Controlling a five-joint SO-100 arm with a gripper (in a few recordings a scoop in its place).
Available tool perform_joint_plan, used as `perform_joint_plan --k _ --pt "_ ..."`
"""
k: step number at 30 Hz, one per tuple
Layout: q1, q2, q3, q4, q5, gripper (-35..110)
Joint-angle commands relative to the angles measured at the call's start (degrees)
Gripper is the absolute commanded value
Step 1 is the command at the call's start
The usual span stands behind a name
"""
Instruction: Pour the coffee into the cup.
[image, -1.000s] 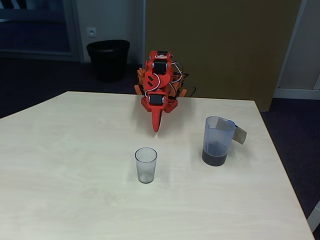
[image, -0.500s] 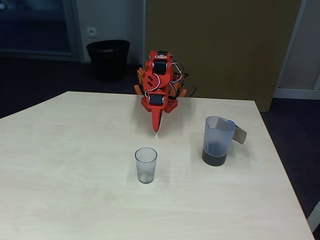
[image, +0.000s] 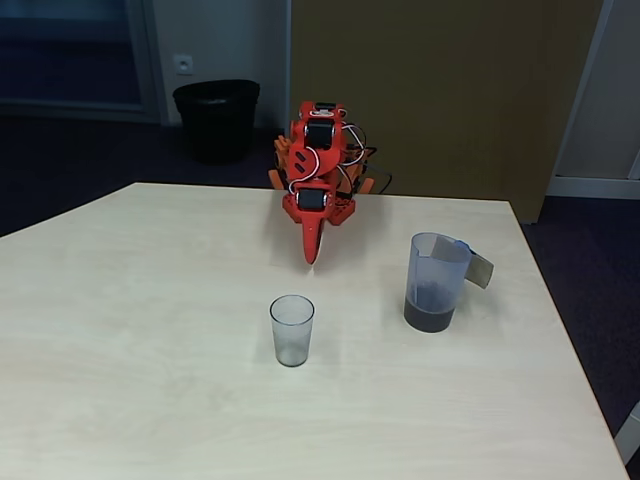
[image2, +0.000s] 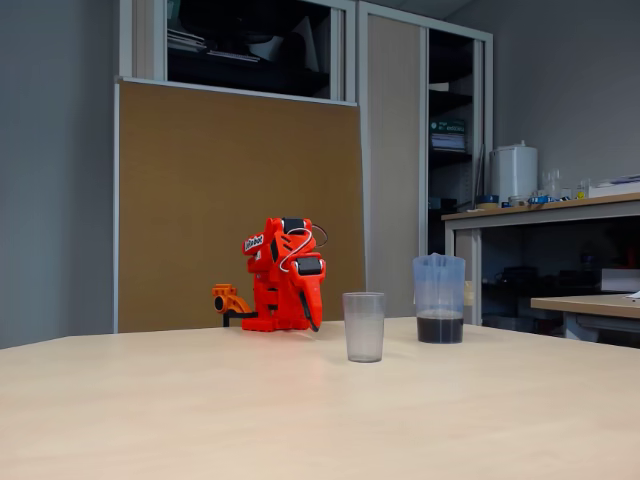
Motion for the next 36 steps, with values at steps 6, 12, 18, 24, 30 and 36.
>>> perform_joint_plan --k 6,12,18,24,30,36 --pt "-3.0 0.7 0.4 1.0 18.4 0" --pt "-3.1 -7.6 0.4 -11.7 29.1 0" --pt "-6.3 -16.3 -3.5 -16.8 43.1 0" --pt "-11.7 -26.0 -9.1 -13.2 64.9 0" --pt "-22.2 -33.0 -11.5 -16.7 80.7 0" --pt "-31.3 -33.7 -9.1 -23.4 92.5 0"
